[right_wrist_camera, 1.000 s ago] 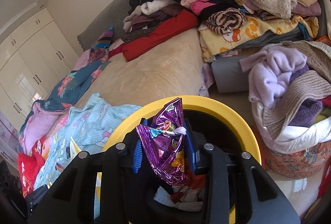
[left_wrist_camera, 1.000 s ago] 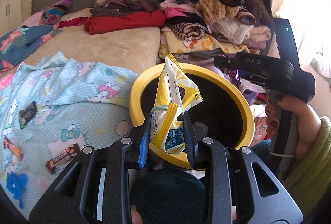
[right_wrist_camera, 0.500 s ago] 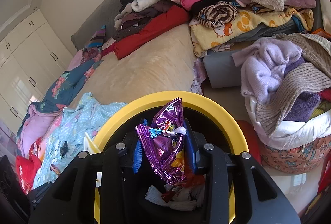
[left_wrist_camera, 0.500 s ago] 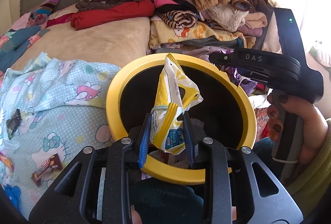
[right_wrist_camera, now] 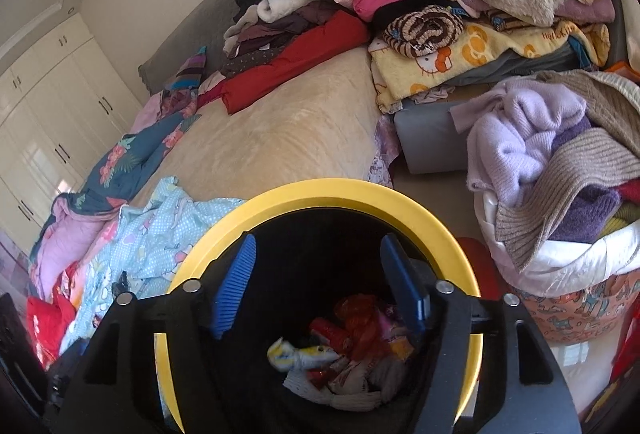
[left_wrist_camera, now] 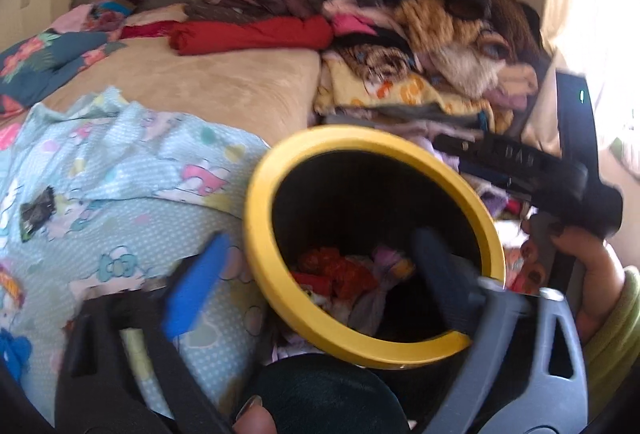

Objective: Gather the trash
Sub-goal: 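Open the left tool over the bin while the right tool releases the purple wrapper, then move both open tools back toward the chocolate bars on the sheet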

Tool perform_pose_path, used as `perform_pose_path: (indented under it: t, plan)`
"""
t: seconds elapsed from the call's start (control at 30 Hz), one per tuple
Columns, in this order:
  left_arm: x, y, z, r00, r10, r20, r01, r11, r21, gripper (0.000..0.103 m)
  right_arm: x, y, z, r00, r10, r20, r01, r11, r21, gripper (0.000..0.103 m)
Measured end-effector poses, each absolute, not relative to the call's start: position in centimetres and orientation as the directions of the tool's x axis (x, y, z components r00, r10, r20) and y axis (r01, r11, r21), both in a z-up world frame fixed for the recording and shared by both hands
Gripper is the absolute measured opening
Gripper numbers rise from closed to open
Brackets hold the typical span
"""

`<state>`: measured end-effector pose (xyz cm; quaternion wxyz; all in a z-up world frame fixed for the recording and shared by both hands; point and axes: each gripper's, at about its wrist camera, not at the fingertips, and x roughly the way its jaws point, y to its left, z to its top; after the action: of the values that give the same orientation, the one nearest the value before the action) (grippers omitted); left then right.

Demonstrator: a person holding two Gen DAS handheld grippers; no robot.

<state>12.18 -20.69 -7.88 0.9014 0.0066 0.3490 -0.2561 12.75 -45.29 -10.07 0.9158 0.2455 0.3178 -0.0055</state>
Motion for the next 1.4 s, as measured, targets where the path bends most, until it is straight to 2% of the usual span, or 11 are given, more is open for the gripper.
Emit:
perform_pose_path:
  t: [0.1,0.67,1.4]
  plan:
    - [12.0,-19.4,-7.3,0.651,-0.447,-0.613,0.438,0.881,-0.178,0.093,12.9,-44.4,-9.7,0.798,0.143,-0.585,0.152,0.892,0.426,0.069]
    - [11.5,-12.4,-5.0,0.751,-0.354,-0.557,0.306,0.935,-0.182,0.093,13.2,-37.5,-6.9,0.807,0.199,-0.556,0.022,0.931,0.364,0.075]
    - [10.9,-3.7,-4.5,0.823,-0.21,-0.528,0.147,0.976,-0.159,0.093,13.1,-25.3,-6.4,0.734,0.345,-0.585,-0.207,0.934,0.29,0.076]
